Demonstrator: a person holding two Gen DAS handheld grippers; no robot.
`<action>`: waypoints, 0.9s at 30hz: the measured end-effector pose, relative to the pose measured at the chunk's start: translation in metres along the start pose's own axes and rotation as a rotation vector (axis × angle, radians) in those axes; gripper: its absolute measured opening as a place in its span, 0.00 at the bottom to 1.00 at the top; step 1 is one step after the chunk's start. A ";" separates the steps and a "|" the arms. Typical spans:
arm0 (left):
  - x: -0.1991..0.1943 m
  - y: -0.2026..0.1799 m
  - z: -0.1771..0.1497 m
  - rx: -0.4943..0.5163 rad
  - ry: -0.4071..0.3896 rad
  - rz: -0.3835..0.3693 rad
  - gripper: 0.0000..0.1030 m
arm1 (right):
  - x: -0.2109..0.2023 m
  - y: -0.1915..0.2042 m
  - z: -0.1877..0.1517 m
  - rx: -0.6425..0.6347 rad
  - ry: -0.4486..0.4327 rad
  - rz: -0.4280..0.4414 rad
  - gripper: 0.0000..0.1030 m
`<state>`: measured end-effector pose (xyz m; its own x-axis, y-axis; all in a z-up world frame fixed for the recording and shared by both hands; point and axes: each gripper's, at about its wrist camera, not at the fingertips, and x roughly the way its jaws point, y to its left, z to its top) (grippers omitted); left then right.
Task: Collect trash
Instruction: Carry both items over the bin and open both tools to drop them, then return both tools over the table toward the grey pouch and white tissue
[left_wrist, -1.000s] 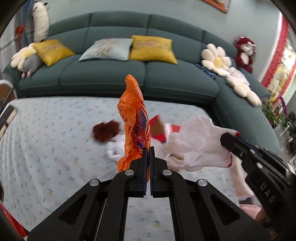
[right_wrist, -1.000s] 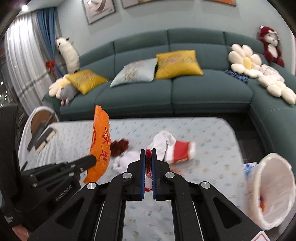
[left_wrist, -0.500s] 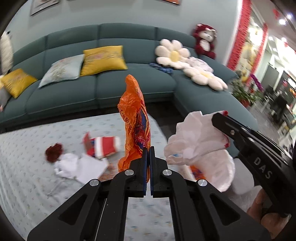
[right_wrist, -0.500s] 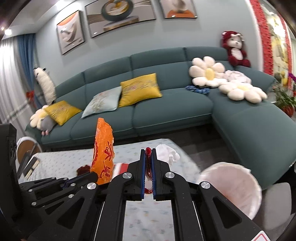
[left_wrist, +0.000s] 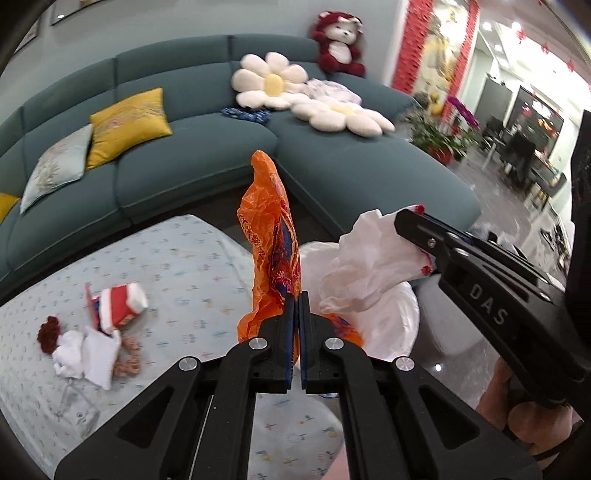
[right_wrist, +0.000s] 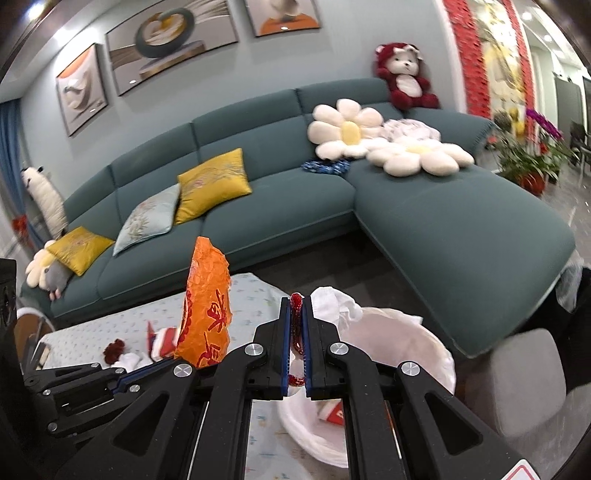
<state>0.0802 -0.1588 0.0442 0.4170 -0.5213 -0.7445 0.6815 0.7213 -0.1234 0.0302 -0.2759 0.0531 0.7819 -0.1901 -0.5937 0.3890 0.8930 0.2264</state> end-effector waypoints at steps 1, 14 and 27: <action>0.004 -0.006 0.001 0.007 0.007 -0.005 0.02 | 0.001 -0.007 -0.001 0.010 0.003 -0.005 0.05; 0.030 -0.019 0.005 -0.038 0.032 0.005 0.51 | 0.006 -0.041 -0.009 0.064 0.009 -0.044 0.35; 0.018 0.010 -0.001 -0.085 0.022 0.049 0.51 | 0.000 -0.016 0.002 0.025 -0.013 -0.025 0.45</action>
<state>0.0937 -0.1610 0.0290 0.4346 -0.4755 -0.7649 0.6067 0.7823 -0.1415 0.0246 -0.2909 0.0508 0.7779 -0.2182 -0.5893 0.4210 0.8772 0.2310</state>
